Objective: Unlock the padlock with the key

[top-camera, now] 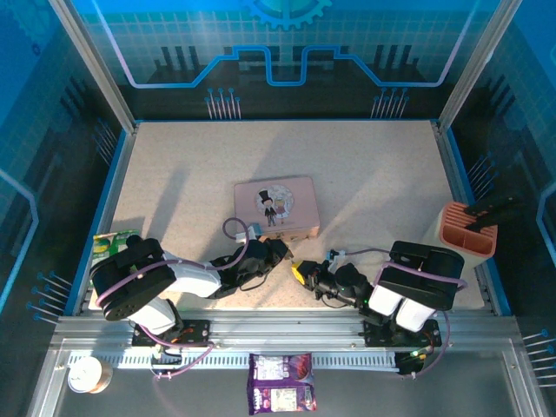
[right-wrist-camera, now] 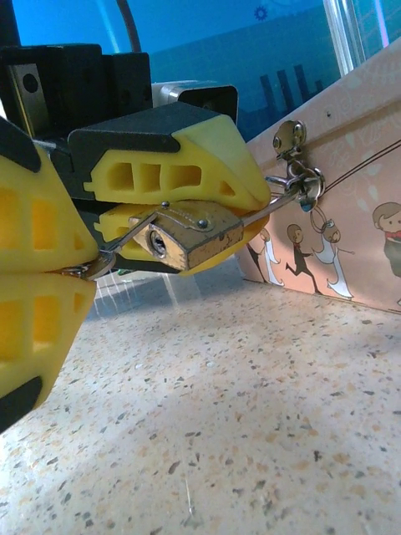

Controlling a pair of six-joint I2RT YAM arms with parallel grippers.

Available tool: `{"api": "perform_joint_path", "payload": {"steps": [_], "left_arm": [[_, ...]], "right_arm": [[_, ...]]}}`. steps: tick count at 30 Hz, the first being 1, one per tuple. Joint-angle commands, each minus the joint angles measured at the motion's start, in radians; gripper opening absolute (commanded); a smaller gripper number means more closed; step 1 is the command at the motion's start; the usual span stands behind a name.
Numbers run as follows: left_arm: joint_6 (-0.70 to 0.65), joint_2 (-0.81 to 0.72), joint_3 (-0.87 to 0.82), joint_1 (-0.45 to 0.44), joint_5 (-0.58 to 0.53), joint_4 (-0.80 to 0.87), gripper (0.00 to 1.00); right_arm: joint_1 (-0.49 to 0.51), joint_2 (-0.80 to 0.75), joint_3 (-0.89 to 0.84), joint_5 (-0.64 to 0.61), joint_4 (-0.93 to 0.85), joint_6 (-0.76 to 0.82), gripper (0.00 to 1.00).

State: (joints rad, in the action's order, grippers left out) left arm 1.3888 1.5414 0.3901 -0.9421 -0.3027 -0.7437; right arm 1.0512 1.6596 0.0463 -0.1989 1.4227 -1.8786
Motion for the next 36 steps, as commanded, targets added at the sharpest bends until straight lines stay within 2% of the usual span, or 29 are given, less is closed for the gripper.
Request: {"api": "perform_joint_path", "payload": {"steps": [1,21,36], "left_arm": [[-0.005,-0.047,0.017,-0.009,-0.016,-0.052,0.0],[-0.021,-0.054,0.018,0.006,-0.026,-0.043,0.0],[-0.021,-0.066,0.007,-0.006,-0.014,-0.042,0.0]], "right_arm": [[0.012,-0.013,-0.018,-0.027,-0.005,-0.005,0.0],[0.05,-0.009,-0.014,-0.041,-0.011,-0.016,0.0],[0.039,-0.008,-0.019,-0.055,0.0,-0.013,0.0]]}}
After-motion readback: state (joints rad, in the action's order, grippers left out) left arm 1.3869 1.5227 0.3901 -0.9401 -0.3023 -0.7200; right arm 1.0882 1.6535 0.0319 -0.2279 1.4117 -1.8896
